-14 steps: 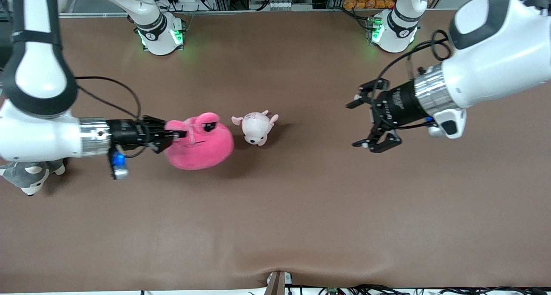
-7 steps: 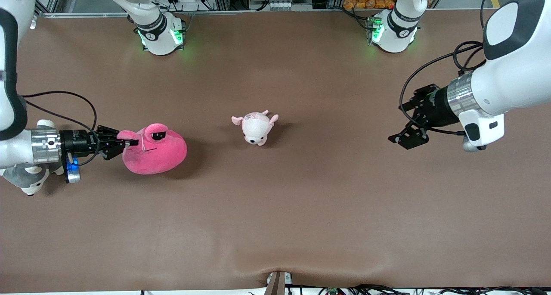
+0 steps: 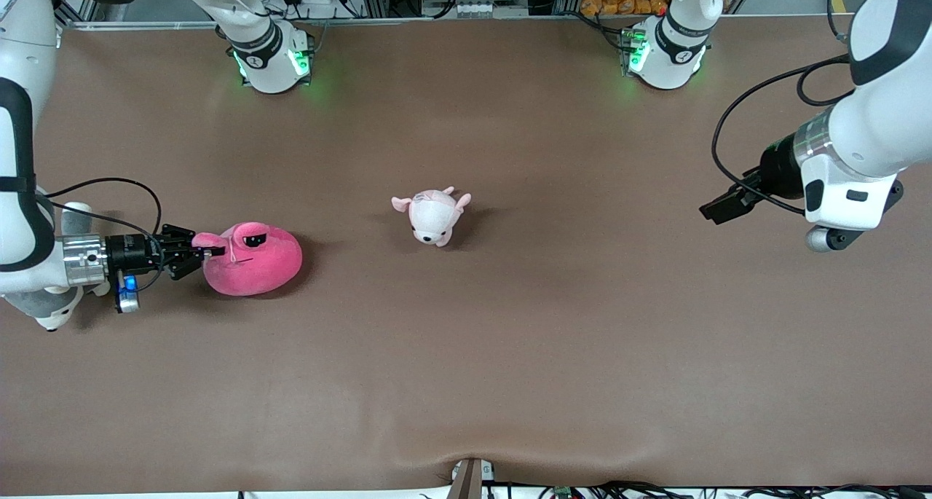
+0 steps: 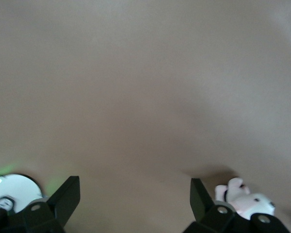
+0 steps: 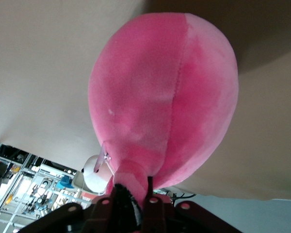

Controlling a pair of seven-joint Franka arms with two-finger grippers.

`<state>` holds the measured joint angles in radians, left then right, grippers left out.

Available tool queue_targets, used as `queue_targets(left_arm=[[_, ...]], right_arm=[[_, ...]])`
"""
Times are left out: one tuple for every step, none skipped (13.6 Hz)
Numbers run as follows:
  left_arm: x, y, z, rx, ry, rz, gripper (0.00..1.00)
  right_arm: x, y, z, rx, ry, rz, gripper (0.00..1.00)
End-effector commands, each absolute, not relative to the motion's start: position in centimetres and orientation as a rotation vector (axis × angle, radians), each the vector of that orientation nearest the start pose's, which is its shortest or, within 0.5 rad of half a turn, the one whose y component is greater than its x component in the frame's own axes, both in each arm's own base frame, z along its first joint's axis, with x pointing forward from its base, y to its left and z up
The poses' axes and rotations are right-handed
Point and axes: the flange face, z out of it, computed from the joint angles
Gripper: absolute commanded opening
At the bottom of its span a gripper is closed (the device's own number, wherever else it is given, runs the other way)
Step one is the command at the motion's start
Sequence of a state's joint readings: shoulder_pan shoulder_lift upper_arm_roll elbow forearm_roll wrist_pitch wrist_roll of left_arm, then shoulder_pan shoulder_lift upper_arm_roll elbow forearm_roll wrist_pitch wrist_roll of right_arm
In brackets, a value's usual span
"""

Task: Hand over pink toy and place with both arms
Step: 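Open the left gripper and carry the plush away with the right gripper, then lower the pink plush onto the table and open the right gripper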

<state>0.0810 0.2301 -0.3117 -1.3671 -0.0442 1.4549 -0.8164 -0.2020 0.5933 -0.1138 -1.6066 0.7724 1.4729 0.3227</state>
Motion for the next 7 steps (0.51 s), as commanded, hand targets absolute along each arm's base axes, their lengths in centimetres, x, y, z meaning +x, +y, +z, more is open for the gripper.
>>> queue_targets(left_arm=[[58.2, -10.7, 61.0, -3.057, -0.746, 0.192, 1.0], [57.9, -10.3, 61.7, -3.07, -0.655, 0.162, 1.0], [57.3, -9.7, 62.8, -3.079, -0.551, 0.119, 1.0], [56.9, -9.0, 63.1, -3.086, -0.436, 0.114, 1.0], [56.4, -7.2, 63.6, -3.09, -0.359, 0.115, 1.0], [55.9, -6.2, 63.6, -3.1, -0.27, 0.123, 1.0], [55.2, -5.2, 63.6, -3.106, -0.197, 0.134, 1.0]], right_arm=[[61.6, -12.3, 28.7, -2.154, 0.963, 0.834, 1.0], [61.8, -12.7, 29.3, -2.192, 0.957, 0.823, 1.0], [62.1, -12.6, 29.9, -2.218, 0.948, 0.81, 1.0], [62.6, -12.1, 30.6, -2.247, 0.929, 0.799, 1.0], [63.3, -11.3, 31.7, -2.297, 0.898, 0.779, 1.0], [64.4, -9.4, 33.7, -2.397, 0.821, 0.736, 1.0], [65.6, -7.1, 35.9, -2.521, 0.699, 0.68, 1.0]])
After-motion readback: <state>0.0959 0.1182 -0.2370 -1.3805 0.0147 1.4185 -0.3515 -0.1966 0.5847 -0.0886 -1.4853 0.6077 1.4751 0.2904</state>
